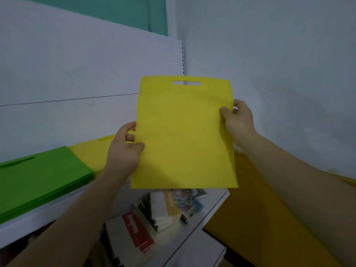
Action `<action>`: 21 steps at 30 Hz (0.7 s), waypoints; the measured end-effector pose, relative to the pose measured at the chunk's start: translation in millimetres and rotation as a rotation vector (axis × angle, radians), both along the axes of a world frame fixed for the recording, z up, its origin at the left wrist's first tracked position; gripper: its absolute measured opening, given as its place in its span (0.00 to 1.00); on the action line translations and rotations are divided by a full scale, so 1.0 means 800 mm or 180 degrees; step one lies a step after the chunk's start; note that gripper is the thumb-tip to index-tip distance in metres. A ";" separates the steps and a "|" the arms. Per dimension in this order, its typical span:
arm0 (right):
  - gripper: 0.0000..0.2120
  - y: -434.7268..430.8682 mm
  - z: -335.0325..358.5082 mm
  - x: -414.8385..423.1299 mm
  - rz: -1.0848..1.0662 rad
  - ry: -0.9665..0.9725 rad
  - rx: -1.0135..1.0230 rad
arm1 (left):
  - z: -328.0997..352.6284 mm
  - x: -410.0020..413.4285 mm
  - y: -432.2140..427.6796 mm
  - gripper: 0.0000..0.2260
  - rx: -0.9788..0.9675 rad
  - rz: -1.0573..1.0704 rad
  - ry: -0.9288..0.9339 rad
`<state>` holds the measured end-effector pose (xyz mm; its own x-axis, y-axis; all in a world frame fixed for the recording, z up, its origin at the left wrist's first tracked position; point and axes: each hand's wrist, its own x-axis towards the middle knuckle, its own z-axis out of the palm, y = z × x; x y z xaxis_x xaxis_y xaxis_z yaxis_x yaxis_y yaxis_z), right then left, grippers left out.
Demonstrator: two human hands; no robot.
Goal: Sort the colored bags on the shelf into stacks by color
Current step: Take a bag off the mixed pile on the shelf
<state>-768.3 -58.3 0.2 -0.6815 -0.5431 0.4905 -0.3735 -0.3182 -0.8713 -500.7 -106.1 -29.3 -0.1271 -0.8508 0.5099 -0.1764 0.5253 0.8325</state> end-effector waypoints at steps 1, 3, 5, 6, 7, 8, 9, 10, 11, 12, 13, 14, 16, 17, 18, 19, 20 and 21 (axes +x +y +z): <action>0.11 -0.013 -0.001 -0.007 0.0013 -0.0008 -0.0009 | 0.001 -0.007 -0.011 0.21 -0.0023 -0.0003 -0.0003; 0.14 -0.041 -0.002 -0.016 0.0046 -0.0031 -0.0009 | 0.005 -0.016 -0.036 0.21 -0.0045 -0.0001 -0.0006; 0.16 -0.072 0.000 -0.022 0.0098 -0.0038 0.0015 | 0.011 -0.021 -0.059 0.22 -0.0087 0.0058 -0.0039; 0.17 -0.088 0.001 -0.024 0.0129 -0.0028 0.0040 | 0.013 -0.022 -0.070 0.22 -0.0099 0.0118 -0.0062; 0.17 -0.104 0.003 -0.024 0.0167 0.0001 0.0058 | 0.015 -0.022 -0.080 0.22 -0.0114 0.0173 -0.0070; 0.18 -0.119 0.005 -0.024 0.0216 0.0045 0.0068 | 0.017 -0.022 -0.088 0.22 -0.0111 0.0227 -0.0069; 0.19 -0.135 0.007 -0.022 0.0281 0.0085 0.0072 | 0.019 -0.020 -0.095 0.22 -0.0080 0.0288 -0.0073; 0.19 -0.150 0.009 -0.019 0.0358 0.0110 0.0082 | 0.020 -0.017 -0.102 0.22 -0.0034 0.0364 -0.0082; 0.20 -0.165 0.011 -0.014 0.0450 0.0130 0.0104 | 0.022 -0.013 -0.108 0.23 -0.0005 0.0455 -0.0100; 0.20 -0.181 0.013 -0.009 0.0556 0.0149 0.0141 | 0.024 -0.007 -0.114 0.23 0.0004 0.0557 -0.0124; 0.20 -0.197 0.014 -0.003 0.0666 0.0177 0.0175 | 0.026 -0.001 -0.118 0.23 0.0009 0.0670 -0.0152; 0.20 -0.212 0.015 0.005 0.0782 0.0206 0.0194 | 0.027 0.006 -0.122 0.22 0.0020 0.0794 -0.0187; 0.21 -0.243 0.016 0.022 0.1013 0.0255 0.0219 | 0.028 0.020 -0.128 0.22 0.0038 0.1059 -0.0278; 0.21 -0.258 0.014 0.032 0.1129 0.0282 0.0246 | 0.028 0.027 -0.129 0.22 0.0054 0.1196 -0.0323; 0.21 -0.272 0.013 0.042 0.1256 0.0312 0.0275 | 0.027 0.033 -0.128 0.22 0.0082 0.1331 -0.0369; 0.21 -0.285 0.011 0.051 0.1380 0.0350 0.0304 | 0.026 0.040 -0.127 0.22 0.0104 0.1458 -0.0419; 0.21 -0.299 0.010 0.060 0.1507 0.0387 0.0333 | 0.026 0.045 -0.126 0.22 0.0119 0.1580 -0.0475; 0.21 -0.312 0.009 0.067 0.1634 0.0427 0.0397 | 0.026 0.050 -0.124 0.22 0.0140 0.1702 -0.0544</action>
<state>-714.3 -307.7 7.2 -0.2493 -0.8492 0.4655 -0.3077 -0.3863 -0.8695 -460.5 -205.0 -8.6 0.2501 -0.8394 0.4825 -0.5428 0.2911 0.7878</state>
